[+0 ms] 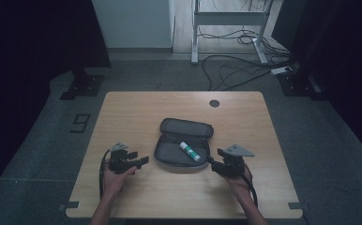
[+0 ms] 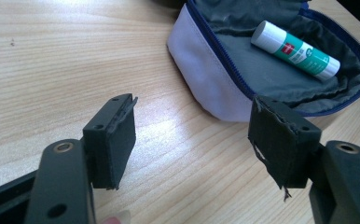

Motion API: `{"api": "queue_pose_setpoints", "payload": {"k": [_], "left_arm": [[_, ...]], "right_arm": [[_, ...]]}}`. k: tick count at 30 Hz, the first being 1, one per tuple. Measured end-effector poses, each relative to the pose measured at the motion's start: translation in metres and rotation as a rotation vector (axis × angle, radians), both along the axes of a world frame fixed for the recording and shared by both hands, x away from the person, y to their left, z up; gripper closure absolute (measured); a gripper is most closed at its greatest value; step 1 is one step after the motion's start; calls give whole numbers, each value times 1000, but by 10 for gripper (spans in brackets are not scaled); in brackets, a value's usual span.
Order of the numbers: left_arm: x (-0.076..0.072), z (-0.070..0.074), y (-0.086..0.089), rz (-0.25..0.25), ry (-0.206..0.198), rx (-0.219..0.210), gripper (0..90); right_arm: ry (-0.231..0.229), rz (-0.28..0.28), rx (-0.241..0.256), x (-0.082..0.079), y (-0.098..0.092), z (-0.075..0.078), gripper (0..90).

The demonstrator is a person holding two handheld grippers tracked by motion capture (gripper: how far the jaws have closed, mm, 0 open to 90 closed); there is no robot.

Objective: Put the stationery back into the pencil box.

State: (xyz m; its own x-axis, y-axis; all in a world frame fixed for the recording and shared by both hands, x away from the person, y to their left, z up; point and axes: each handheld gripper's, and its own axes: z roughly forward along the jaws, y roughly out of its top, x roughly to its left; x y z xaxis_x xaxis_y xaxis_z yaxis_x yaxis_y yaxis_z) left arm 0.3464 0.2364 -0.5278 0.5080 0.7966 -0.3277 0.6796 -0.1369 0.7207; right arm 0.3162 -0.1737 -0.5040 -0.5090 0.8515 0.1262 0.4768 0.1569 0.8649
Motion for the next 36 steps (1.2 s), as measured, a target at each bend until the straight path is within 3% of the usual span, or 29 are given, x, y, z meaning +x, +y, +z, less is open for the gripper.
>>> {"api": "queue_pose_setpoints", "payload": {"k": [1,7,16,20,36], "left_arm": [[0,-1,0,1,3,3,318],[0,-2,1,6,3,4,318],[1,-3,6,15,8,1,318],[1,-2,7,15,4,-3,318],[1,-1,9,16,1,-12,318]], "right_arm": [[2,-15,-6,-4,-12,-3,422],[28,-49,-39,-13,-39,-16,416],[78,-94,-43,-17,-64,-33,415],[107,-116,-44,-14,-67,-39,414],[135,-101,-86,-12,-61,-48,408]]}}
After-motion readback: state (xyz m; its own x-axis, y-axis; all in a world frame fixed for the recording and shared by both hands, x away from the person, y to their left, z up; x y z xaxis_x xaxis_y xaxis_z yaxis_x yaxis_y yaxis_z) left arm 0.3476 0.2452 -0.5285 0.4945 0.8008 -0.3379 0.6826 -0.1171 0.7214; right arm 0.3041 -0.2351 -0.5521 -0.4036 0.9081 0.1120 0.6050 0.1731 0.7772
